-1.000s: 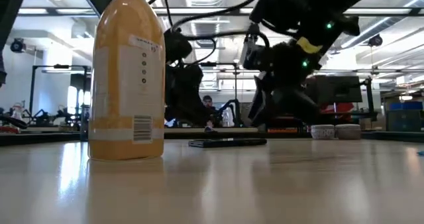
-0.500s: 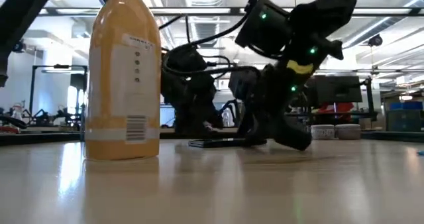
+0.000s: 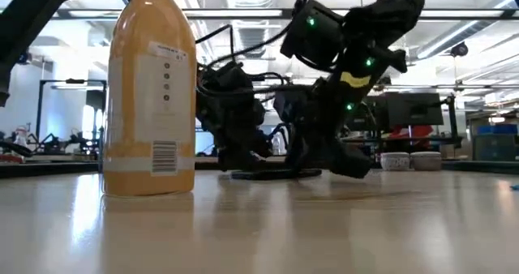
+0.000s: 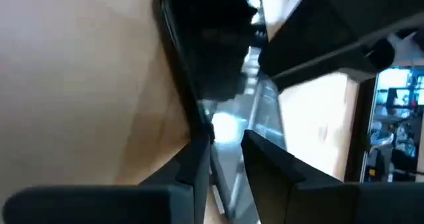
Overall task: Apply microfiber cloth
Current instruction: Spray the cellphone with the orange spray bottle
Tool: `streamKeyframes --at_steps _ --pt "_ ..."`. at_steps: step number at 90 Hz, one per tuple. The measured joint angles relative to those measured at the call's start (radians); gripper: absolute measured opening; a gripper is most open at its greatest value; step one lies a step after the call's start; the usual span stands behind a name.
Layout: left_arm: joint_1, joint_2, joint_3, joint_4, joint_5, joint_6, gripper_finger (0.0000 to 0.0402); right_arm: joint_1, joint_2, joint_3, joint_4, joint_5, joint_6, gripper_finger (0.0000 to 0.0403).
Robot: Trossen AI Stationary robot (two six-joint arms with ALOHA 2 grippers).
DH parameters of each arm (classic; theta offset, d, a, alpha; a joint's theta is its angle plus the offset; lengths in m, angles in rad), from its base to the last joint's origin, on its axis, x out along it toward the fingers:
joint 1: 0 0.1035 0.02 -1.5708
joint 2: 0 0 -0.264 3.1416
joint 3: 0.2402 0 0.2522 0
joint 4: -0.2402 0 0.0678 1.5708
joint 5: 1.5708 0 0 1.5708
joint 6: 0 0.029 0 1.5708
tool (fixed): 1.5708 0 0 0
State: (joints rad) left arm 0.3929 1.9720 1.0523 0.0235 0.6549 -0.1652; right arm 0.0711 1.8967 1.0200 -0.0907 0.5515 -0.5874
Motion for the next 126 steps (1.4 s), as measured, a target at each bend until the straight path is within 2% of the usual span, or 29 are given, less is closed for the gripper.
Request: streamKeyframes --at_steps 19,36,46,56,67,84,91,107,126 --pt "-0.005 0.0 -0.001 -0.013 0.034 -0.001 0.0285 -0.003 -0.002 0.037 -0.049 0.0 -0.017 0.0077" --pt "-0.005 0.0 -0.001 -0.019 0.031 0.019 0.0282 0.012 -0.012 0.093 -0.319 -0.04 0.086 0.0107" --pt "-0.005 0.0 -0.001 -0.02 0.027 0.024 0.0278 0.03 -0.013 0.107 -0.392 -0.087 0.103 0.0125" --pt "-0.012 -0.001 -0.001 -0.013 0.018 -0.031 0.0277 0.024 -0.011 0.072 -0.304 -0.14 0.074 0.0139" --pt "-0.041 -0.003 -0.001 -0.007 -0.013 -0.075 0.0279 0.022 0.001 0.037 -0.169 -0.112 0.016 0.0144" --pt "-0.066 -0.002 -0.001 -0.007 -0.03 -0.099 0.0275 0.023 0.04 0.03 -0.079 -0.105 -0.056 0.0134" --pt "-0.066 -0.002 -0.001 -0.008 -0.034 -0.095 0.0271 0.023 0.053 0.03 -0.053 -0.097 -0.051 0.0131" --pt "-0.063 -0.002 -0.002 -0.011 -0.026 -0.081 0.0269 0.041 0.052 0.03 -0.03 0.005 -0.006 0.0119" --pt "-0.062 -0.008 -0.003 -0.02 -0.025 -0.013 0.0269 0.065 0.043 0.03 -0.011 0.02 0.05 0.0113"
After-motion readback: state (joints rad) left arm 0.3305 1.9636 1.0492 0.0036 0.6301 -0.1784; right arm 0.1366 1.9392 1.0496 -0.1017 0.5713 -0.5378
